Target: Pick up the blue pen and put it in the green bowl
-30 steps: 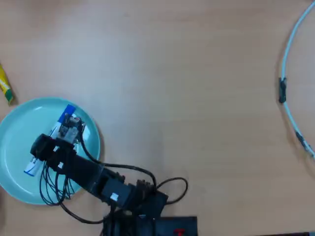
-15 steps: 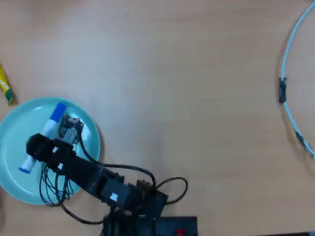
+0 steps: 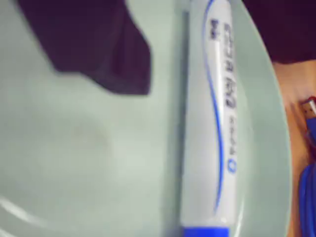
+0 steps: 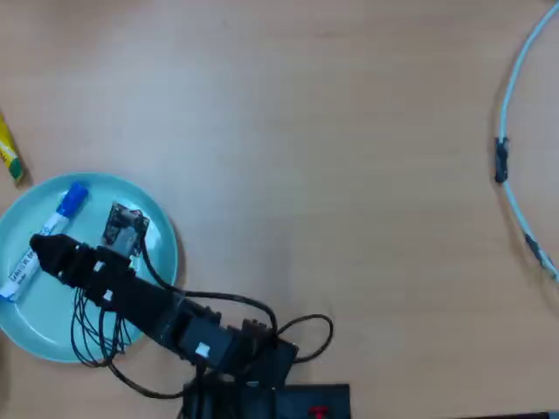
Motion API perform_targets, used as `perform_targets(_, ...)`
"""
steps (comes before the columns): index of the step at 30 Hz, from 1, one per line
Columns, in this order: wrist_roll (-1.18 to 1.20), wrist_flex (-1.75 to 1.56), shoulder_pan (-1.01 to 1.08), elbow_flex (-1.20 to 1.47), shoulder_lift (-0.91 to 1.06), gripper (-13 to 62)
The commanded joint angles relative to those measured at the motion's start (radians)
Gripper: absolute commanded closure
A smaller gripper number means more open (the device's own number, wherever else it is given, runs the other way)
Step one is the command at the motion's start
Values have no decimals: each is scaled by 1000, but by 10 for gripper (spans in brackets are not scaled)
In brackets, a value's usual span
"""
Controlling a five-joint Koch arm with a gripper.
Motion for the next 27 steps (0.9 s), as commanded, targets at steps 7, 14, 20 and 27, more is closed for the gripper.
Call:
perform_targets(7,91,-37,95,130,46,442)
perform_targets(14,48,130,224,176,296,560)
perform_targets(20,-92,302,281,95,468,568)
perform_targets(27,-144,589,713,94,615,566)
